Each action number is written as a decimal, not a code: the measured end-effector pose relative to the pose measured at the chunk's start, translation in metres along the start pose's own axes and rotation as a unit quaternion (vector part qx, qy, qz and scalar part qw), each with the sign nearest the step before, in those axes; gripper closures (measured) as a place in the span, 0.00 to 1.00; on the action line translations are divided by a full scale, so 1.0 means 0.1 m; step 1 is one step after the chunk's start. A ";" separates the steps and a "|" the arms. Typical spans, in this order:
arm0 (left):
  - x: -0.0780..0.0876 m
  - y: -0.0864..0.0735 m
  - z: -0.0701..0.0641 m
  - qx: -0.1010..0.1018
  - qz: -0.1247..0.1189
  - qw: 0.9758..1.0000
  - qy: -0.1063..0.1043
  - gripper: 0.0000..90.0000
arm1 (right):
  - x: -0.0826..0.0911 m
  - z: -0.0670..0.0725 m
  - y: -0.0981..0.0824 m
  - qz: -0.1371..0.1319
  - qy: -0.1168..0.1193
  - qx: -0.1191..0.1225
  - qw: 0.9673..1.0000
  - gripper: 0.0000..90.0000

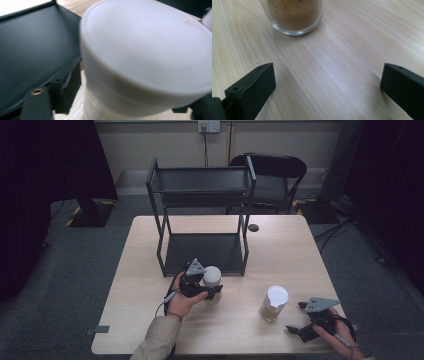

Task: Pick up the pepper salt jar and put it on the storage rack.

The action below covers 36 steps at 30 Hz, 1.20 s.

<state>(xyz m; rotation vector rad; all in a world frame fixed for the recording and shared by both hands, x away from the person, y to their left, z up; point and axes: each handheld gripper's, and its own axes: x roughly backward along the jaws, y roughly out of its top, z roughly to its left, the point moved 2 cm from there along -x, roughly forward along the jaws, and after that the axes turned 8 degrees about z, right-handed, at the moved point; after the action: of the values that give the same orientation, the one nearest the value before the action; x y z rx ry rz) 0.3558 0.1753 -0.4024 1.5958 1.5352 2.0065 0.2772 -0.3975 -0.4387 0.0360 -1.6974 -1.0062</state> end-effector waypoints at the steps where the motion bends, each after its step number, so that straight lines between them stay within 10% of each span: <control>1: 0.00 0.01 0.00 -0.001 0.002 1.000 -0.001 0.29 | 0.00 0.00 0.00 0.000 0.000 0.000 1.000 0.00; 36: 0.02 0.28 0.07 -0.018 0.009 1.000 -0.010 0.39 | 0.00 0.00 0.00 0.000 0.001 0.000 1.000 0.00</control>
<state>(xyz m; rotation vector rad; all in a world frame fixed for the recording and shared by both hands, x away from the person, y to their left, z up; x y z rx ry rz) 0.3729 0.1680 -0.3799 1.6167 1.4742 2.0101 0.2776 -0.3977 -0.4386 0.0365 -1.6953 -1.0066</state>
